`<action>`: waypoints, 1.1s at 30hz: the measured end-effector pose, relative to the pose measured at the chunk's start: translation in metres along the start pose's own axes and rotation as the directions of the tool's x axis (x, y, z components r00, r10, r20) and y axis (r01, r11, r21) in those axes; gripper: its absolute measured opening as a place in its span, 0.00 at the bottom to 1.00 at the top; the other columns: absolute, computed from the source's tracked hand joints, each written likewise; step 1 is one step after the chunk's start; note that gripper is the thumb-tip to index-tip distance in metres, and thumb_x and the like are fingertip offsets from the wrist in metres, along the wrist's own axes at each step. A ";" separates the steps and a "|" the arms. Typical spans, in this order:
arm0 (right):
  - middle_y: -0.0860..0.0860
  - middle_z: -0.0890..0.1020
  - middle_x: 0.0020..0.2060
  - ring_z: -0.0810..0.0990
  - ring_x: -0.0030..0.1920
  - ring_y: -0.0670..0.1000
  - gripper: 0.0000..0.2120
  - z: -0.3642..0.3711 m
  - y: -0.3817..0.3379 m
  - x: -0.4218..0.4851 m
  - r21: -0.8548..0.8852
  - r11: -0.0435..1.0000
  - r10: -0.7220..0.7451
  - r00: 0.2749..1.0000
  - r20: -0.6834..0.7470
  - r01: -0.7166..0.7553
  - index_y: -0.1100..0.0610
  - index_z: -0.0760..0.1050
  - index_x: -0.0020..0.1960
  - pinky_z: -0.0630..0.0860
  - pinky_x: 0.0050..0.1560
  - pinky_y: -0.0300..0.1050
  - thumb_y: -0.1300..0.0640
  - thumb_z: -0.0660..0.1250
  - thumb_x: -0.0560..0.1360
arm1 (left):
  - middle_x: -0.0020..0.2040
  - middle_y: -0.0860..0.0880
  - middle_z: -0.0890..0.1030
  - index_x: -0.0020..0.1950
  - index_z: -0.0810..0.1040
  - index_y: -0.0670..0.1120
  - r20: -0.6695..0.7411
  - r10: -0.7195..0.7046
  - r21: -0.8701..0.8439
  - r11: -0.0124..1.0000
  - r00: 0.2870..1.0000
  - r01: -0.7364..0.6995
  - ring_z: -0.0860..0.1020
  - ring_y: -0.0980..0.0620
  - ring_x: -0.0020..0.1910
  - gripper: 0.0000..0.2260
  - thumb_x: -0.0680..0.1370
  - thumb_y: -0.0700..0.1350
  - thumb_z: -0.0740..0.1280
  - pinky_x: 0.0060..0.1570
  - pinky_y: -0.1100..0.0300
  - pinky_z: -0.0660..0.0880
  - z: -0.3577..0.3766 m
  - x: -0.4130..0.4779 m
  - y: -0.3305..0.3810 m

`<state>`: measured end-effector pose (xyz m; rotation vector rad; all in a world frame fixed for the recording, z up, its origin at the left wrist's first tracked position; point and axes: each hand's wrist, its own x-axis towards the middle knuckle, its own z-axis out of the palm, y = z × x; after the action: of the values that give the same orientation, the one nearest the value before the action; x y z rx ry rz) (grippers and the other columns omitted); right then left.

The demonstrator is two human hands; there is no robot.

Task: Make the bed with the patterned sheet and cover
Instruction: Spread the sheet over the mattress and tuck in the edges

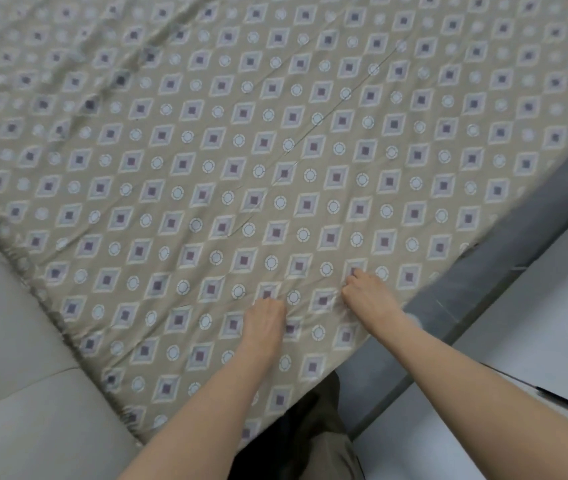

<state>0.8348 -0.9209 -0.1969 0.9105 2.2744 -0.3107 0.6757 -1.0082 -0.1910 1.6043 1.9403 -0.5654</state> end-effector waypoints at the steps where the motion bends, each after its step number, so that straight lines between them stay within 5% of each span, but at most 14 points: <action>1: 0.56 0.76 0.57 0.70 0.62 0.56 0.13 -0.001 -0.001 -0.002 -0.003 1.000 -0.002 1.000 0.004 0.002 0.61 0.75 0.58 0.69 0.57 0.48 0.69 0.58 0.77 | 0.54 0.44 0.79 0.54 0.77 0.40 -0.003 0.018 0.004 1.000 1.000 -0.018 0.78 0.46 0.54 0.12 0.78 0.31 0.57 0.50 0.56 0.73 0.000 -0.001 0.001; 4: 0.56 0.77 0.58 0.70 0.62 0.56 0.13 -0.005 0.002 -0.009 -0.019 1.000 0.006 0.998 0.064 -0.005 0.62 0.75 0.58 0.69 0.58 0.49 0.70 0.58 0.77 | 0.55 0.44 0.78 0.53 0.76 0.41 0.018 0.054 -0.020 0.998 0.998 -0.053 0.75 0.46 0.56 0.11 0.77 0.31 0.58 0.51 0.57 0.72 -0.002 -0.006 0.002; 8: 0.56 0.78 0.57 0.72 0.61 0.56 0.14 -0.015 0.005 -0.013 -0.022 1.000 0.015 0.989 0.147 -0.012 0.62 0.76 0.57 0.69 0.57 0.49 0.71 0.57 0.76 | 0.53 0.42 0.78 0.36 0.69 0.45 0.079 0.087 -0.115 0.990 0.993 -0.077 0.76 0.45 0.54 0.11 0.76 0.32 0.59 0.49 0.56 0.72 0.000 -0.008 0.003; 11: 0.56 0.79 0.56 0.73 0.60 0.56 0.15 -0.015 0.004 -0.011 0.016 0.999 0.037 0.989 0.144 -0.039 0.62 0.76 0.57 0.70 0.57 0.48 0.72 0.58 0.75 | 0.54 0.44 0.77 0.51 0.74 0.43 0.067 0.098 -0.153 0.984 0.993 -0.087 0.75 0.46 0.54 0.08 0.77 0.34 0.59 0.48 0.57 0.71 0.008 -0.010 0.000; 17: 0.53 0.74 0.57 0.72 0.58 0.54 0.15 0.009 0.008 -0.039 0.133 0.991 0.011 1.000 0.016 -0.013 0.57 0.69 0.59 0.66 0.53 0.45 0.67 0.60 0.74 | 0.53 0.47 0.75 0.56 0.69 0.45 0.084 0.089 -0.379 0.924 0.992 -0.051 0.74 0.48 0.51 0.12 0.79 0.52 0.59 0.46 0.57 0.70 0.020 -0.036 0.006; 21: 0.52 0.69 0.64 0.69 0.62 0.54 0.28 0.036 0.014 -0.060 0.143 0.989 -0.025 1.000 -0.016 0.027 0.55 0.64 0.69 0.67 0.47 0.44 0.66 0.66 0.71 | 0.56 0.48 0.75 0.59 0.69 0.45 0.190 0.141 -0.213 0.972 0.972 -0.099 0.75 0.47 0.55 0.19 0.75 0.56 0.64 0.50 0.56 0.71 0.034 -0.058 0.021; 24: 0.51 0.80 0.46 0.78 0.43 0.53 0.28 0.048 0.011 -0.057 0.077 0.992 -0.091 0.988 -0.121 0.100 0.55 0.79 0.50 0.71 0.32 0.42 0.64 0.79 0.50 | 0.47 0.51 0.79 0.50 0.75 0.48 0.060 0.132 -0.070 0.989 0.989 -0.128 0.79 0.52 0.48 0.11 0.72 0.52 0.70 0.41 0.60 0.71 0.040 -0.065 0.025; 26: 0.50 0.79 0.33 0.78 0.33 0.51 0.23 0.046 0.009 -0.053 0.053 0.992 -0.107 0.978 -0.177 0.118 0.55 0.77 0.33 0.69 0.26 0.39 0.65 0.81 0.42 | 0.45 0.51 0.80 0.46 0.77 0.49 0.068 0.126 -0.030 0.992 0.990 -0.124 0.80 0.52 0.46 0.04 0.74 0.47 0.69 0.39 0.60 0.71 0.046 -0.067 0.027; 28: 0.51 0.80 0.37 0.79 0.40 0.52 0.15 0.042 0.005 -0.051 0.079 0.989 -0.117 0.986 -0.120 0.127 0.57 0.78 0.37 0.70 0.30 0.40 0.66 0.79 0.54 | 0.49 0.49 0.80 0.48 0.77 0.46 0.120 0.129 -0.065 0.990 0.984 -0.122 0.79 0.49 0.50 0.05 0.78 0.40 0.61 0.44 0.57 0.72 0.057 -0.069 0.030; 30: 0.54 0.78 0.51 0.76 0.54 0.54 0.10 0.040 0.005 -0.048 0.101 0.989 -0.099 0.992 -0.075 0.106 0.60 0.78 0.50 0.68 0.40 0.43 0.69 0.66 0.71 | 0.50 0.48 0.79 0.47 0.77 0.44 0.147 0.125 -0.123 0.987 0.981 -0.107 0.79 0.47 0.49 0.07 0.77 0.38 0.60 0.44 0.56 0.72 0.062 -0.070 0.030; 33: 0.56 0.77 0.53 0.75 0.56 0.56 0.13 0.040 0.009 -0.051 0.133 0.987 -0.089 0.995 -0.038 0.094 0.62 0.77 0.53 0.66 0.43 0.44 0.73 0.58 0.75 | 0.51 0.47 0.78 0.49 0.77 0.43 0.172 0.133 -0.108 0.987 0.976 -0.115 0.78 0.46 0.49 0.07 0.78 0.39 0.59 0.44 0.56 0.72 0.065 -0.070 0.032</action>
<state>0.8882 -0.9586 -0.1939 0.8851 2.3518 -0.4985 0.7260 -1.0950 -0.1940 1.5453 1.6971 -0.5361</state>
